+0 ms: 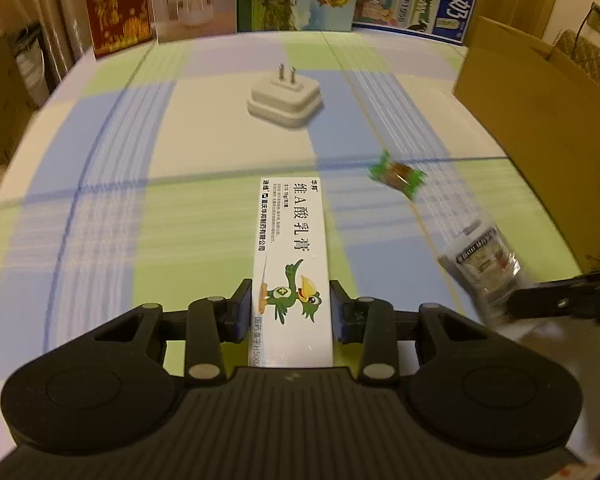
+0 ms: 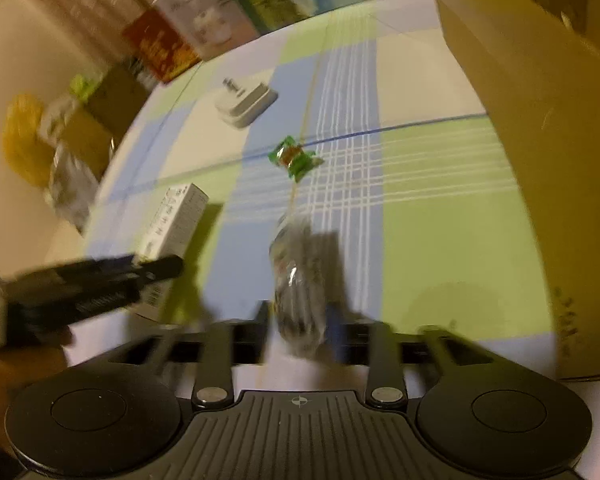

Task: Organize objects
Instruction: 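Lift the ointment box and snack packets off the table with both grippers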

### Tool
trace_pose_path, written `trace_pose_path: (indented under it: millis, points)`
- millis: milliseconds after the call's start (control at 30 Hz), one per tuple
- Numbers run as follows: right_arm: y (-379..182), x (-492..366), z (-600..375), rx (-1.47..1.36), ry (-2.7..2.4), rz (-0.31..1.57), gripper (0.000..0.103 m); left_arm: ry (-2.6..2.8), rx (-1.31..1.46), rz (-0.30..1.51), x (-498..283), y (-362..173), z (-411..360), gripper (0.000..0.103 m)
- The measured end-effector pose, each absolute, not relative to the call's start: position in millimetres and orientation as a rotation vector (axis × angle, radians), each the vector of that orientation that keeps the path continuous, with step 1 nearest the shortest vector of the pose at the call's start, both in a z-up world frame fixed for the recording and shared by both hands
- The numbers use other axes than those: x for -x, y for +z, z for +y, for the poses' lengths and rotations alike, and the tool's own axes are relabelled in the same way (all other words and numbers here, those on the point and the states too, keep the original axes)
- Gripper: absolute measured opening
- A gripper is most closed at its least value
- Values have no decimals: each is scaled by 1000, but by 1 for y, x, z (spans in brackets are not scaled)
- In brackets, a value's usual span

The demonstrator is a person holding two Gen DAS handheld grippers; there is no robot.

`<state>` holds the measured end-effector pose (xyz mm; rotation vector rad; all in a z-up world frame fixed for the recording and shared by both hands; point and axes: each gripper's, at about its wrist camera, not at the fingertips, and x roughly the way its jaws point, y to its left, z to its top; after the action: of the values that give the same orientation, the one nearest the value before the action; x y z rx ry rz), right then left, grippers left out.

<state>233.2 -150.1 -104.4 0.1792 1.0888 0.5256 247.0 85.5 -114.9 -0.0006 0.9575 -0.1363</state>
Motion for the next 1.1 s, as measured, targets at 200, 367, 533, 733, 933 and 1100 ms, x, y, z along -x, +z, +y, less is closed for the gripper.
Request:
trace_pose_path:
  millis: [200, 367, 533, 733, 933, 1100]
  points:
    - [-99, -219, -134, 101, 520, 943, 74, -158, -46, 905, -233, -112, 79, 39]
    - [-111, -231, -132, 35, 507, 979, 73, -155, -15, 890, -238, -112, 84, 45]
    - [-117, -243, -122, 71, 498, 984, 59, -195, -27, 909, -243, -116, 80, 49]
    - [-121, -243, -110, 177, 499, 965, 50, -214, -78, 933, -249, -126, 72, 49]
    - [-122, -241, -112, 207, 494, 952, 37, -199, -96, 942, -255, -129, 72, 39]
    - [-120, -243, -114, 175, 485, 961, 35, -189, -100, 943, -256, -129, 73, 35]
